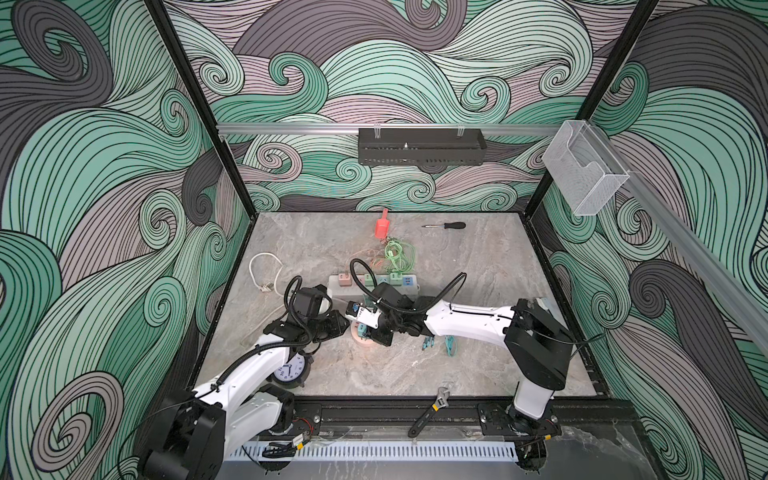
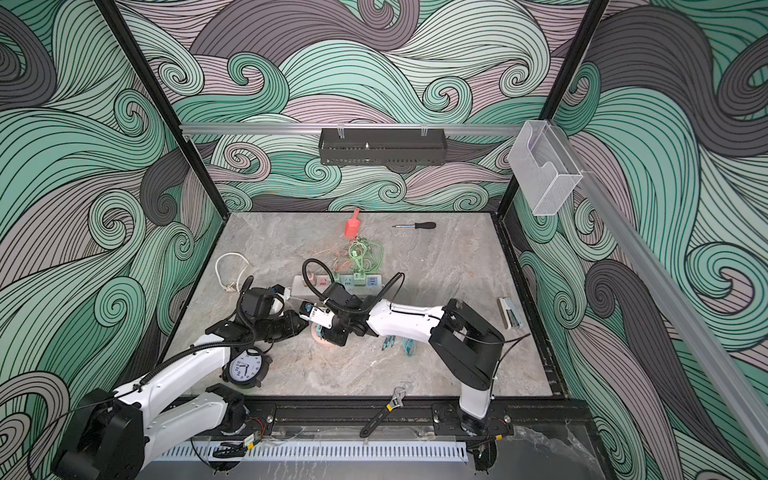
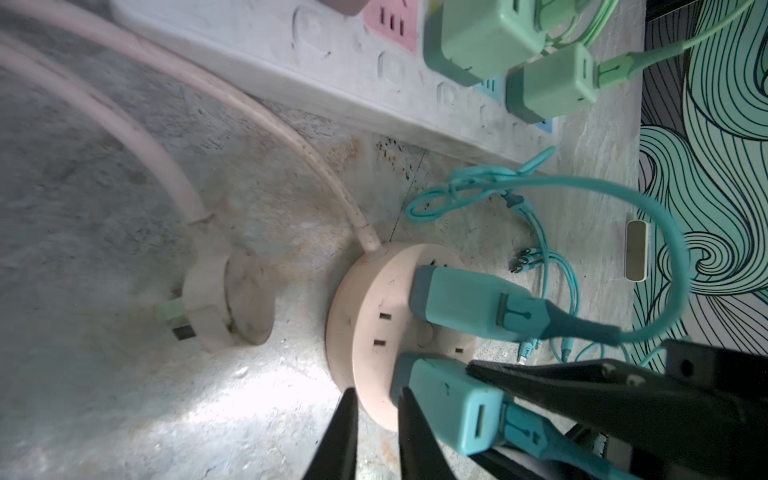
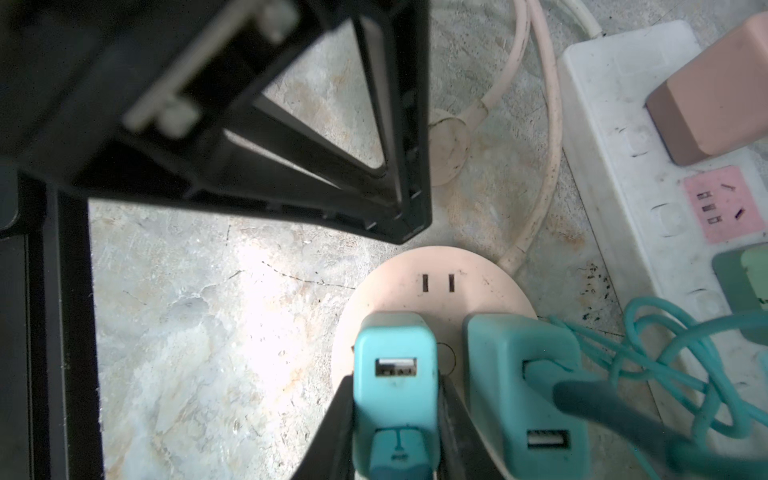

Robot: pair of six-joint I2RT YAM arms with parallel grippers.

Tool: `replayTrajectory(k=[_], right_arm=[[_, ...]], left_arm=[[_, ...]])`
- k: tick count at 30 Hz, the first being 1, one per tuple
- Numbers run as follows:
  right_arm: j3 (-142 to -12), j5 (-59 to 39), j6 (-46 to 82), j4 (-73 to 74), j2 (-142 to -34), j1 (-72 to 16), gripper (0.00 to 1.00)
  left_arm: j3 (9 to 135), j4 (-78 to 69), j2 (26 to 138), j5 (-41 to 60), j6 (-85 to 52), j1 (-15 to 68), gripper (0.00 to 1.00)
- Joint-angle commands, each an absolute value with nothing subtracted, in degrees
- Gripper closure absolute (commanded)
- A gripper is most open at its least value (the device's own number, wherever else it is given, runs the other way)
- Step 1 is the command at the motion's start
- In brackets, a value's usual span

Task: Insert the plug
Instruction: 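Press the teal charger down into the round pink socket with the right gripper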

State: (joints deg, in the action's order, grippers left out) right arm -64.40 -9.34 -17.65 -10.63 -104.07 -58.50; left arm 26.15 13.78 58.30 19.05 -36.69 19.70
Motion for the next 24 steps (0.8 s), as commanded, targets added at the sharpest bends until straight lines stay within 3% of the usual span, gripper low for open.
replayTrajectory(k=[1,15,24], right_arm=[[-59.02,-5.00,-16.26,-19.06,-111.63,-58.82,0.91],[-64.72,-5.06,-14.82,-22.62,-109.89,-58.85,0.86],[-65.57,-6.12,-12.73,-22.87,-106.53,-58.77,0.77]], left_arm=[[28.44,17.88,55.74,17.24,-37.31,18.66,0.76],[29.92,24.97,43.09,11.55,-38.34,16.98,0.52],[32.67,29.79,40.10,11.08,-37.09,16.26,0.46]])
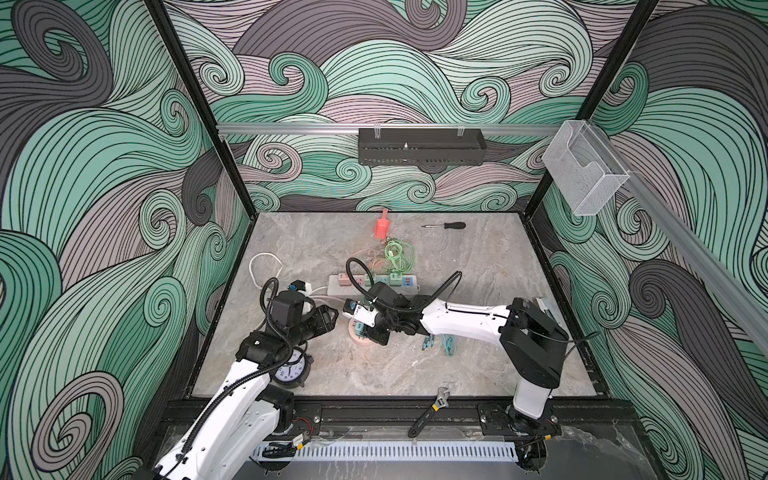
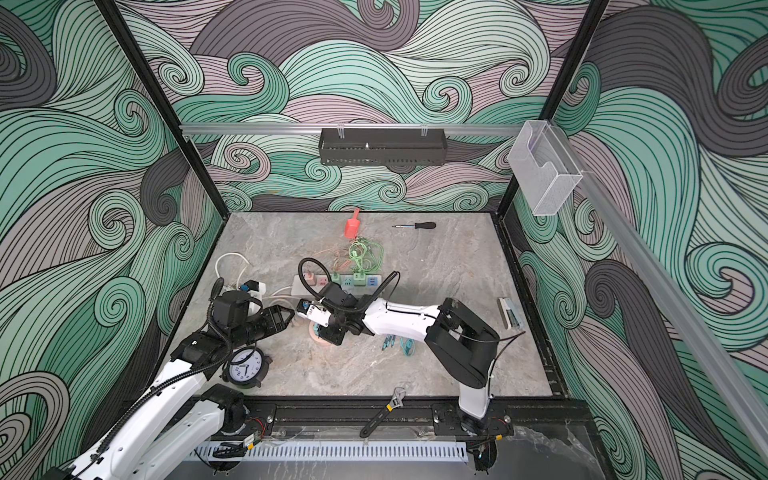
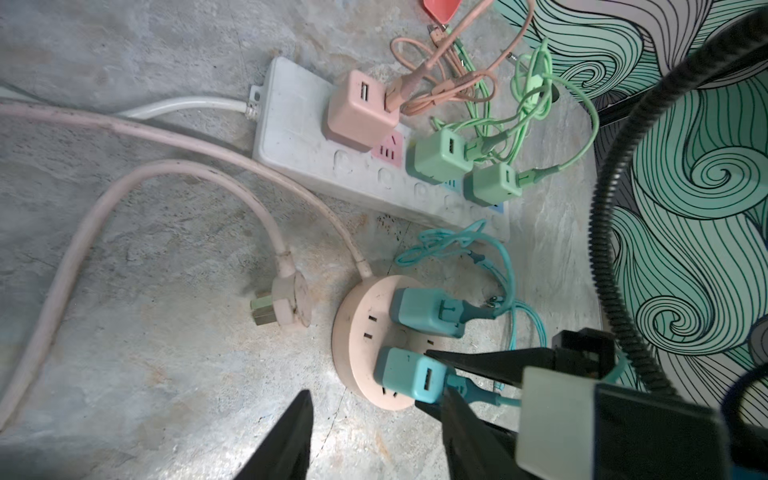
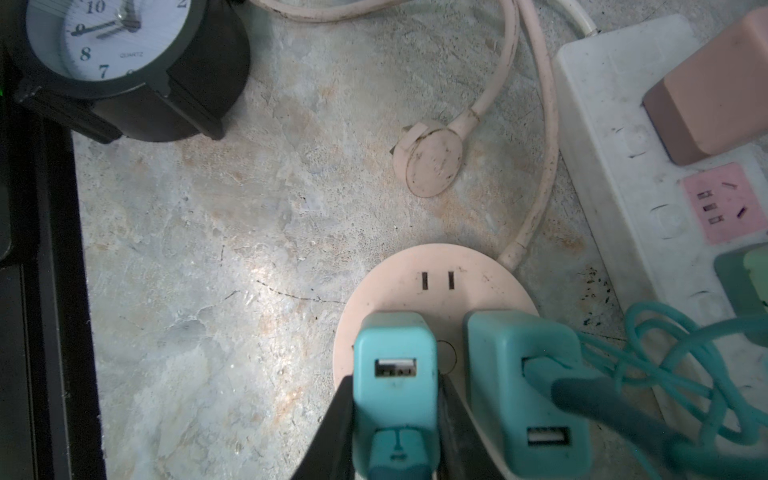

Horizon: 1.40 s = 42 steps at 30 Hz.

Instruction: Insert the plug

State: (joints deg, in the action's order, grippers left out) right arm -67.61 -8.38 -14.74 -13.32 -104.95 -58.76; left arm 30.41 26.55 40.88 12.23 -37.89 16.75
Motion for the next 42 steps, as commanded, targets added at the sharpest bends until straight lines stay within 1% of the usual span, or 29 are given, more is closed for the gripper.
replayTrajectory(k=[1,14,16,20,23,26,29,33,37,40,42], right_arm=[[-65.48,-6.27,-12.52,-22.93,-106.08,-58.75,0.76],[-63.78,-10.89,-10.04,-22.66,-97.65,-57.13,0.50],[-63.06,-11.48,-9.56,-22.59,-95.97,-56.93,0.48],[-61.29,-13.70,-9.22,-23.78,-91.76,-56.73,0.38],[-60.24,-15.55,-9.23,-25.51,-88.76,-56.63,0.32],[-59.47,-18.42,-9.23,-26.93,-86.70,-56.32,0.21],[-58.70,-21.22,-8.88,-27.30,-86.05,-56.04,0.18],[-58.19,-25.55,-8.81,-27.75,-86.29,-55.76,0.17],[-58.61,-29.03,-9.47,-29.66,-87.86,-55.63,0.15],[-59.56,-31.25,-10.01,-31.50,-89.61,-55.42,0.09],[-59.83,-34.65,-9.98,-31.47,-90.33,-55.08,0.03]], left_arm=[[32.69,29.92,39.97,11.12,-37.05,16.13,0.46],[32.43,29.08,39.88,11.03,-37.09,15.59,0.42],[32.40,28.25,40.40,10.65,-37.09,15.52,0.40],[32.49,25.62,42.91,7.74,-36.36,15.18,0.31],[33.59,23.71,45.48,6.09,-35.73,14.67,0.27],[35.64,22.49,48.03,4.90,-34.82,14.11,0.26],[38.34,22.24,50.49,4.31,-33.57,13.53,0.26],[41.40,22.51,52.11,2.71,-31.54,12.31,0.26],[43.30,23.02,52.31,1.97,-30.07,10.19,0.23],[44.87,24.09,52.05,3.43,-29.26,7.98,0.23],[45.99,24.90,51.94,4.54,-28.68,6.46,0.22]])
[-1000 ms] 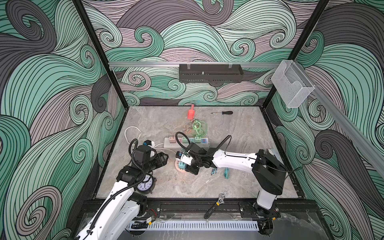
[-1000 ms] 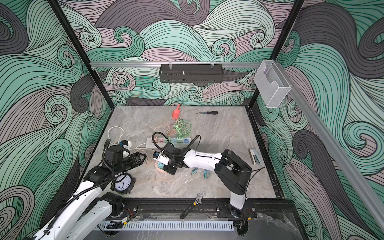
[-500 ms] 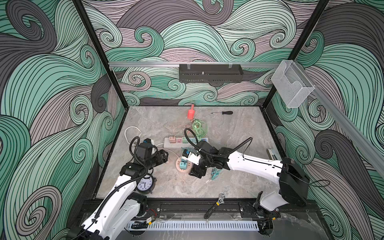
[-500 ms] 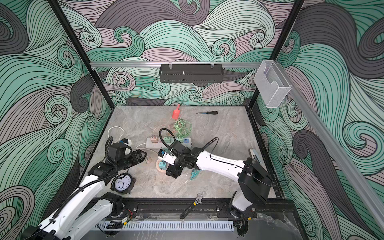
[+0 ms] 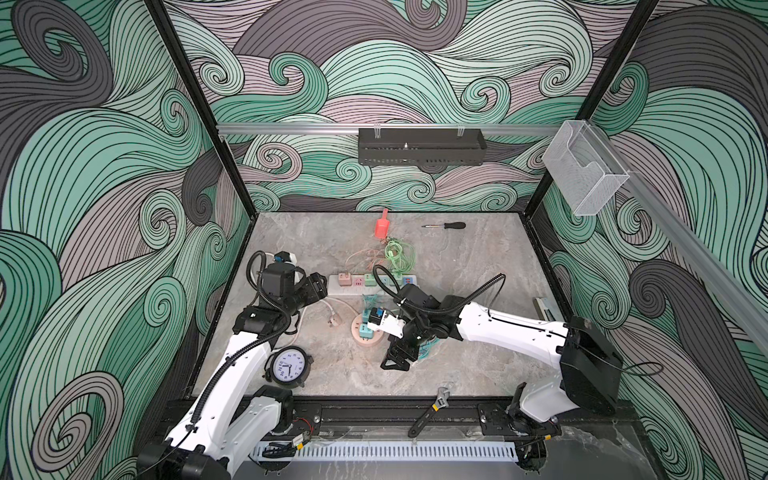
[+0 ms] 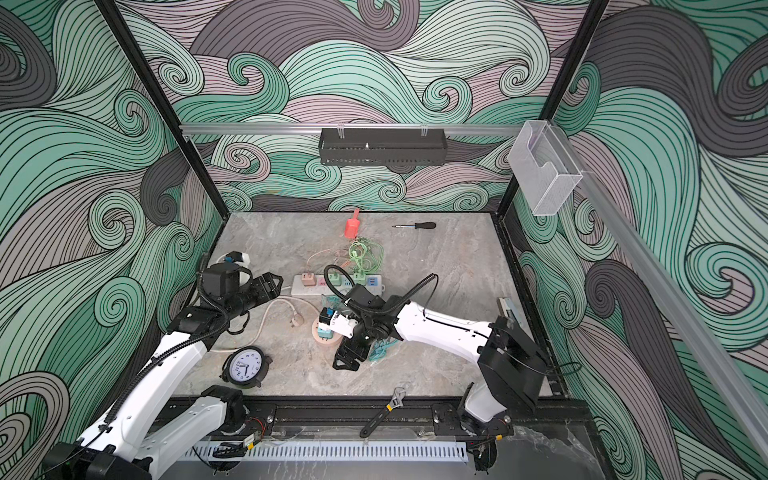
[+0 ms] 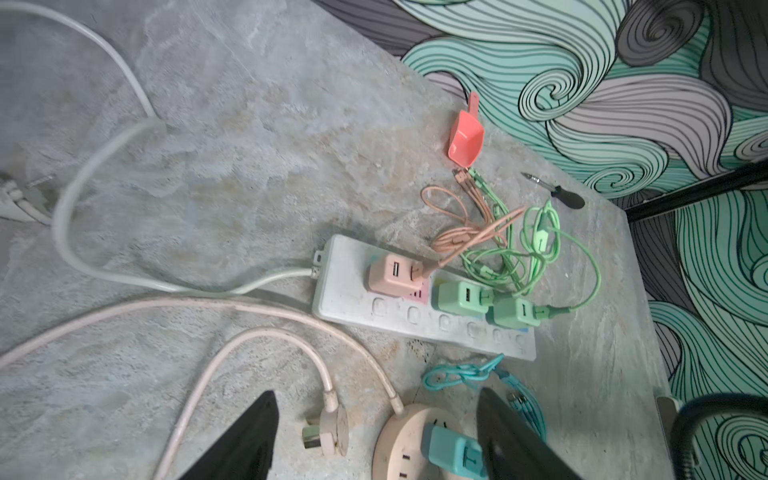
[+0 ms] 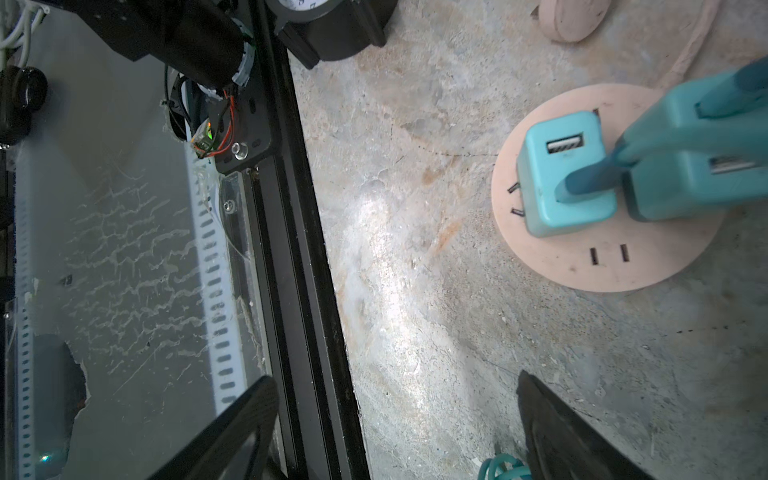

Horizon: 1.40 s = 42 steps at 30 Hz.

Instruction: Insert the plug

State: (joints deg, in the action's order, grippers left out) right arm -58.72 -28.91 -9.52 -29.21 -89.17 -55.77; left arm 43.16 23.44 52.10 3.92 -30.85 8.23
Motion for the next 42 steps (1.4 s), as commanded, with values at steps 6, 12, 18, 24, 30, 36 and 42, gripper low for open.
replayTrajectory(k=[6,12,18,24,30,36,42], right_arm=[[-61.12,-43.40,-10.39,-31.40,-91.19,-54.67,0.02],[-61.59,-55.10,-11.30,-31.48,-89.32,-54.26,0.01],[-61.57,-62.73,-12.56,-31.28,-85.05,-52.75,0.01],[-62.14,-62.18,-8.51,-25.05,-77.52,-47.85,0.01],[-60.62,-46.13,-1.75,-16.72,-69.79,-37.19,0.01],[-56.59,-24.43,0.39,-13.19,-64.27,-25.09,0.01],[-44.84,-11.14,2.34,-1.66,-59.66,-12.93,0.01]], left_arm=[[47.35,25.10,52.28,7.78,-27.62,2.38,0.20],[47.27,23.69,55.34,6.95,-26.16,-2.35,0.17],[46.63,20.35,58.05,0.54,-22.33,-3.84,0.12],[42.77,12.01,59.40,0.78,-16.67,-4.04,0.11],[36.21,0.33,60.81,1.44,-10.64,-4.04,0.09],[29.59,-12.10,63.53,-1.52,-7.31,-4.04,0.07],[27.78,-21.25,71.63,-2.84,-3.55,-4.13,0.07]])
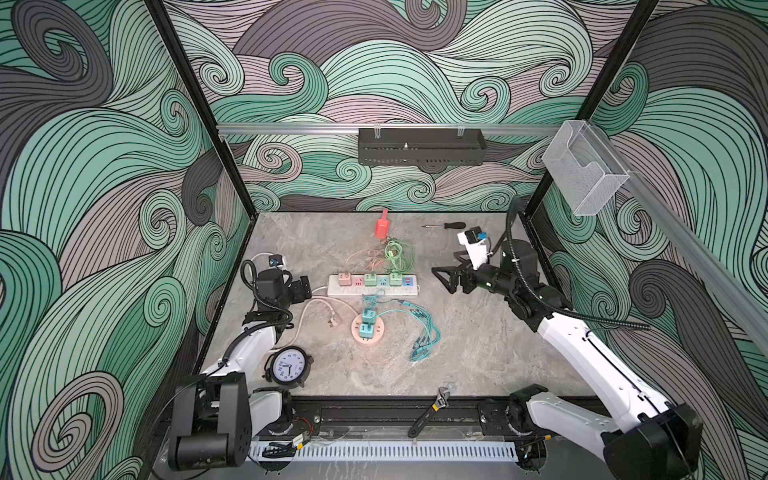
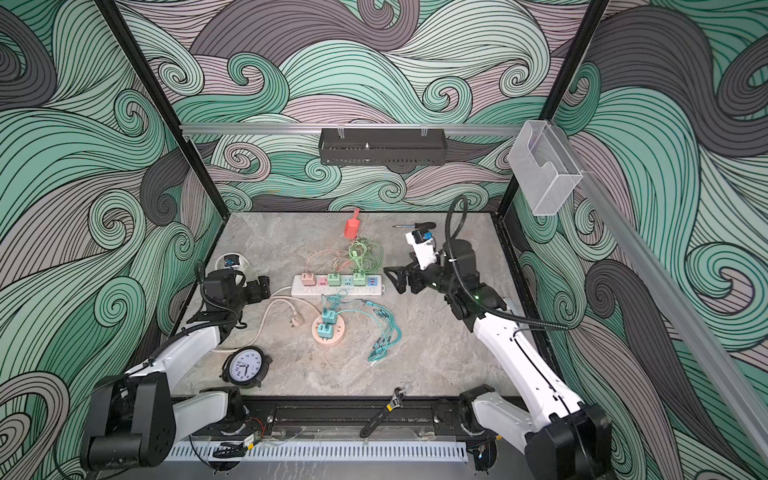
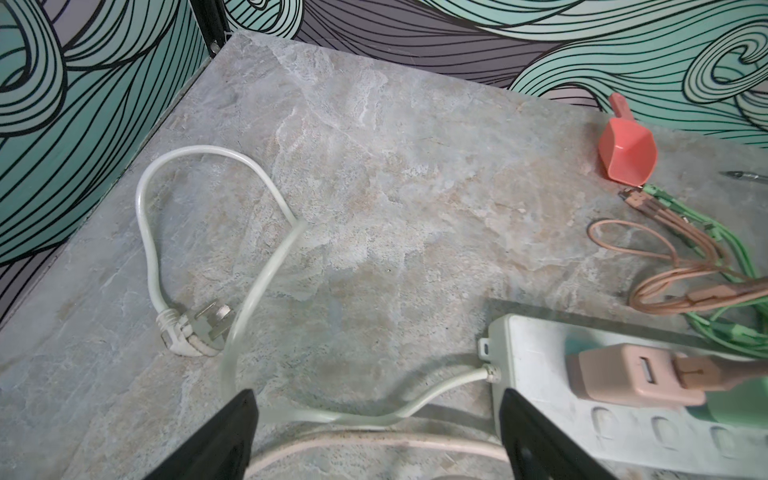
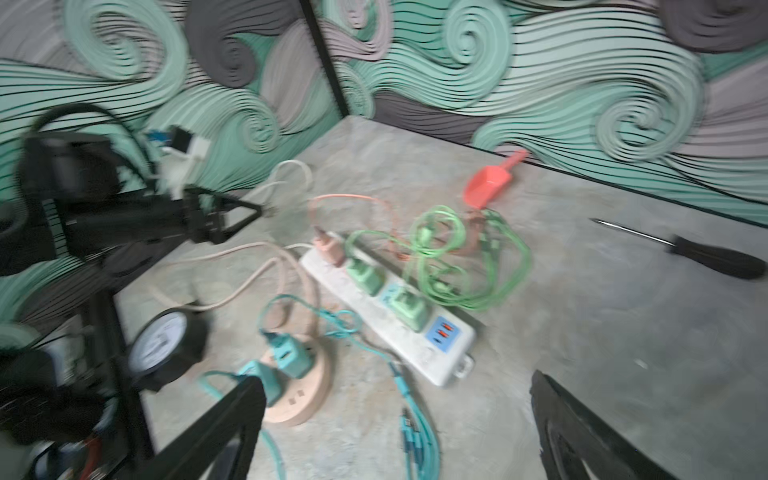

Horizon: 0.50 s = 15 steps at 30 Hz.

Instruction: Insert the plug

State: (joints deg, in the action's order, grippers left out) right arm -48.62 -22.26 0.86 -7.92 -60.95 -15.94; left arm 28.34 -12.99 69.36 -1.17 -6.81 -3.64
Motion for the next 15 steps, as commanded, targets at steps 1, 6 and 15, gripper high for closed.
replayTrajectory(k=[1,6,15], right_arm=[[-42.90,-8.96,2.26,-0.02,-59.30,-11.27,0.01],[-34.02,3.26,2.11,9.19,-58.97,-4.24,0.01],[-23.06,4.57,1.34,31.45,-68.91,1.13,0.01]], left_arm=[[27.77,-22.54,72.80,-2.54,-3.25,-4.13,0.07],[27.21,-29.27,77.90,-2.16,-3.02,-4.16,0.07],[25.37,-41.15,87.24,-1.02,-2.24,-4.22,0.06]])
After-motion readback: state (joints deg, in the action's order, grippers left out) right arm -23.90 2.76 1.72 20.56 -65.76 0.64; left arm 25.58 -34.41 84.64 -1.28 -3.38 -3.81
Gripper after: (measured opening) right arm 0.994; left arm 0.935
